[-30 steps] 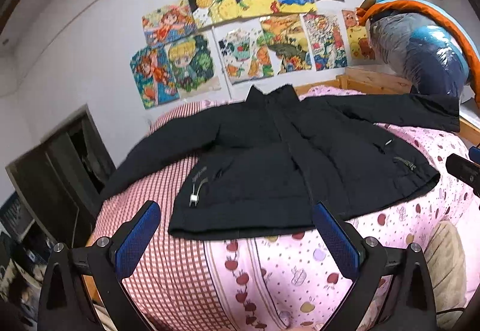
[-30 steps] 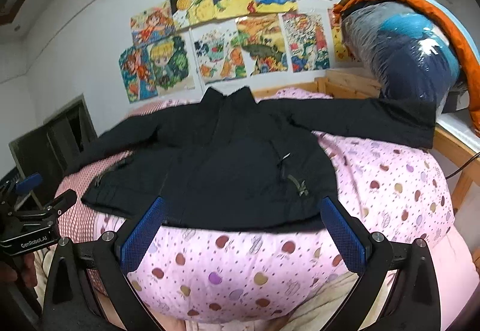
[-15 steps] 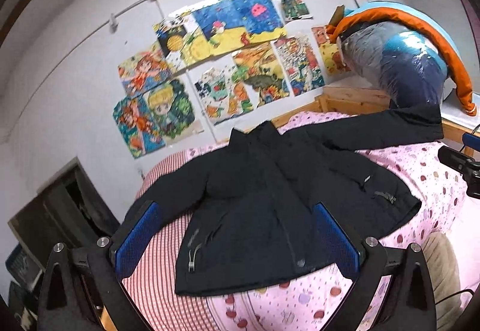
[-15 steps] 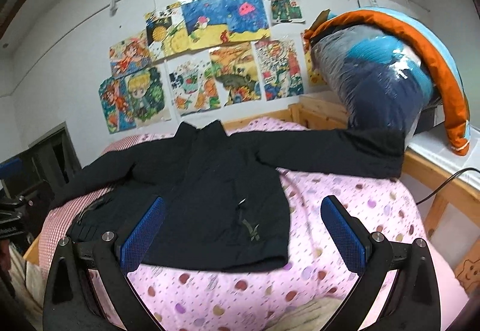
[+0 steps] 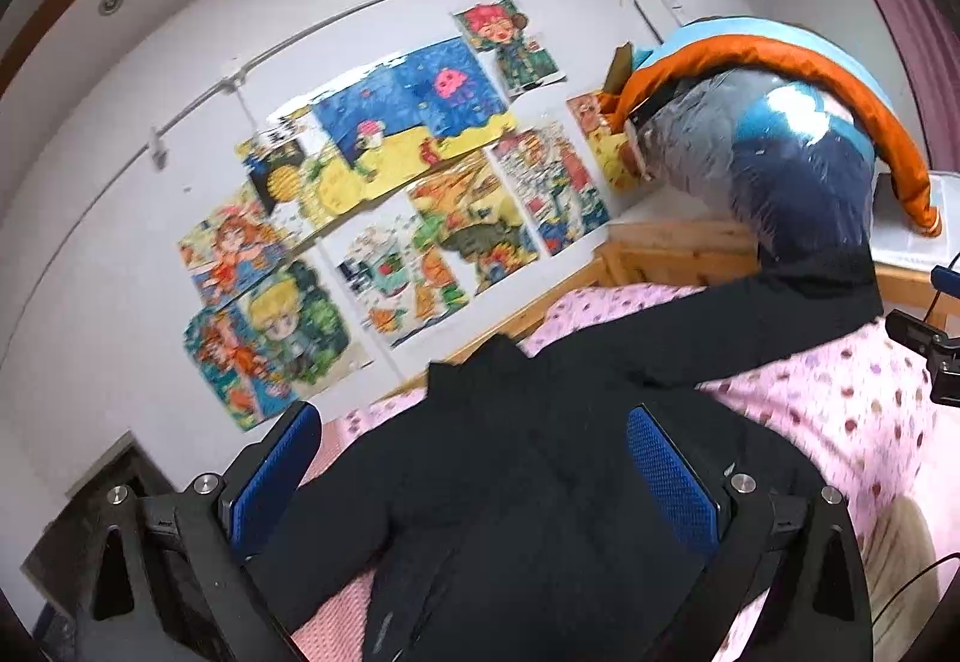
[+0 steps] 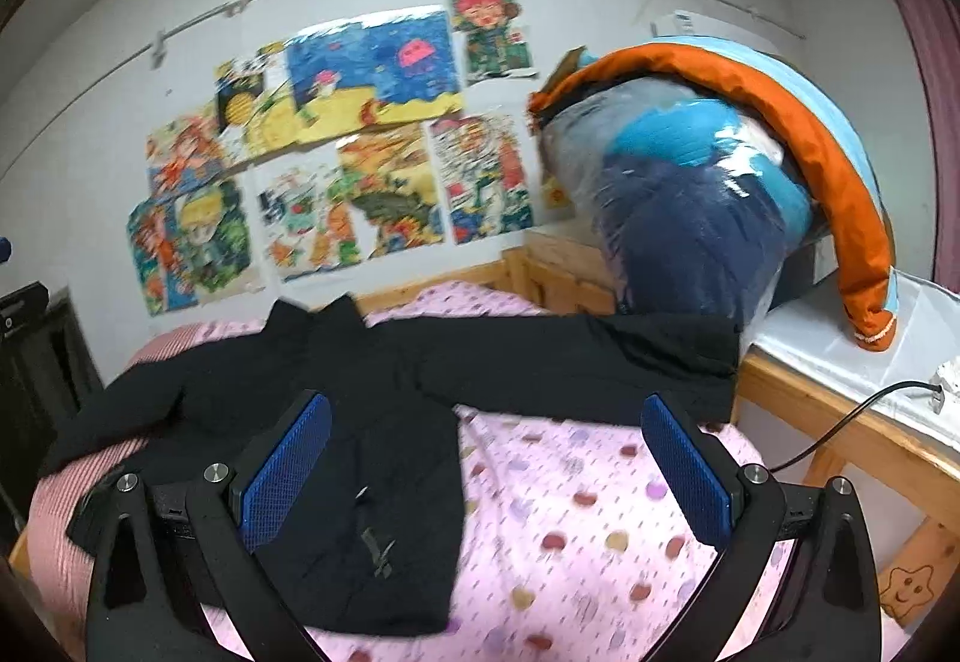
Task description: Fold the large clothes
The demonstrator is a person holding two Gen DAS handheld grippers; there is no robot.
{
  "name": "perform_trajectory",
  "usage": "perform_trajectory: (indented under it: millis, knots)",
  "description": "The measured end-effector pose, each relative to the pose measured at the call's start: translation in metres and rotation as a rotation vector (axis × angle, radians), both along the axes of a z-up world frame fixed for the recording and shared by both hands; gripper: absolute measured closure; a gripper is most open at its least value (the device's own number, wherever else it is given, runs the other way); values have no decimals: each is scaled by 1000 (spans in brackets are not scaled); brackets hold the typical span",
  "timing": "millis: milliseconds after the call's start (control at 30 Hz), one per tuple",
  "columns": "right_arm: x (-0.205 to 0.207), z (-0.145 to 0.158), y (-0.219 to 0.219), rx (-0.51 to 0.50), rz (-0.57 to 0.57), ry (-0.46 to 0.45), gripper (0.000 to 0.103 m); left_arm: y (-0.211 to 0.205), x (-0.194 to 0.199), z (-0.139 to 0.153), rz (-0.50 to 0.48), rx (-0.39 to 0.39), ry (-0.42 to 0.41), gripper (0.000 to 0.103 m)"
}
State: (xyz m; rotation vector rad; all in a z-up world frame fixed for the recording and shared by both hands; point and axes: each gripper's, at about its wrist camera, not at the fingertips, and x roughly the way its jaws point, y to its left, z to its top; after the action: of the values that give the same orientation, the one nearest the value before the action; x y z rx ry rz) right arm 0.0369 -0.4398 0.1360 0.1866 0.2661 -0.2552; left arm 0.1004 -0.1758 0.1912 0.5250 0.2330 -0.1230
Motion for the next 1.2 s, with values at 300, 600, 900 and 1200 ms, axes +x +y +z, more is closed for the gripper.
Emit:
perform_trajectory:
  millis: [300,600,900,1200]
  knots:
    - [57,3,-36,-42,-92,12,1,-47,83,-14,-115,0,-53,0]
    - [114,-64,-80,164,-109,167,1,-48,220,-78,-89,-153,179,0]
    - [120,-154,-135,455,-222,186,1,-61,279,-172,-233,-208,305,0]
    - [135,-192,-169,576,-299,134,1,-108,335,-220,-149,-189,486,0]
